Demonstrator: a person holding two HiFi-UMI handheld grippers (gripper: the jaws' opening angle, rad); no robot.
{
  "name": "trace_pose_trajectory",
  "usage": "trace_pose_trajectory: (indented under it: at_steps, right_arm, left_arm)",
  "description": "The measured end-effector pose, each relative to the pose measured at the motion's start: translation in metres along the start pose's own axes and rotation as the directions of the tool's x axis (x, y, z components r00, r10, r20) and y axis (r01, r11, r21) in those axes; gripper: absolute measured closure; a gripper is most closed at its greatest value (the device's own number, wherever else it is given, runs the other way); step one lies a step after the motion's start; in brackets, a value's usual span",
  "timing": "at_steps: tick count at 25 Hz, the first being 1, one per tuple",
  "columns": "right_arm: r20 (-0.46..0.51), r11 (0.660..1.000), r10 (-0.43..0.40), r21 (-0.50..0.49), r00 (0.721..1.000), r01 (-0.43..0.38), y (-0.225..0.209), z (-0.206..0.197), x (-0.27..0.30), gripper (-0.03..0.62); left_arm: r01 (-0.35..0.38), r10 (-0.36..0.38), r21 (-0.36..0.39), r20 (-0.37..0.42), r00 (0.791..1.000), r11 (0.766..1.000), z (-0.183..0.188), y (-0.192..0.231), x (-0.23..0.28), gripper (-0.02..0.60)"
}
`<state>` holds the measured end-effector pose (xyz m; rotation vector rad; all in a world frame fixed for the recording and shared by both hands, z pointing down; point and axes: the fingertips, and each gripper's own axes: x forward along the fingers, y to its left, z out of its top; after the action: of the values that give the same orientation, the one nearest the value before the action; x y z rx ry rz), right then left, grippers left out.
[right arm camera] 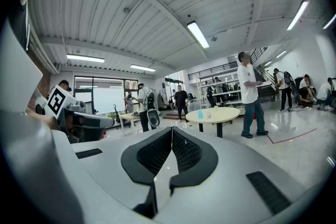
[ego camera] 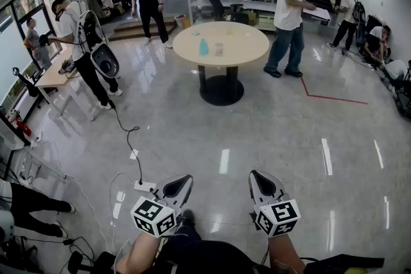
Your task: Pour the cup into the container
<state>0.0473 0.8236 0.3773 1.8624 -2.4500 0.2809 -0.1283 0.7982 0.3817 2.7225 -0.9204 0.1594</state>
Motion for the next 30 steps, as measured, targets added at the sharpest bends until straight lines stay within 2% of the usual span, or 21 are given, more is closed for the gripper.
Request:
trace_pose_trajectory:
  at_steps: [4,13,18,21,26,30]
  right_arm:
    - [0.004,1.0,-0.005,-0.008,1.0,0.005,-0.016,0.005,0.033,0.589]
    - [0.024,0.998,-0.062,-0.02,0.998,0.063,-0.054,0.04,0.157,0.588]
    - [0.029,0.996,-0.074,-0.039,0.997,0.075,-0.058,0.067,0.271,0.589]
    - [0.035,0.996,-0.075,-0.041,0.997,0.077,-0.057,0.083,0.322,0.588]
    - [-0.005,0.995,-0.093,-0.034,0.996,0.092,-0.096,0.095,0.38,0.588]
    - [0.007,0.995,-0.093,-0.036,0.996,0.093,-0.136,0.101,0.458,0.588]
  left_arm:
    - [0.016,-0.016,-0.015,0.012,1.0,1.0,0.003,0.027,0.031,0.581]
    - [0.056,-0.054,-0.019,0.054,0.997,0.998,0.048,0.14,0.11,0.581]
    - [0.078,-0.075,-0.041,0.068,0.995,0.996,0.081,0.244,0.151,0.581]
    - [0.082,-0.08,-0.026,0.057,0.995,0.996,0.098,0.293,0.17,0.581]
    - [0.094,-0.092,-0.043,0.062,0.994,0.995,0.124,0.34,0.224,0.581]
    - [0.09,-0.088,-0.04,0.048,0.995,0.995,0.132,0.396,0.29,0.581]
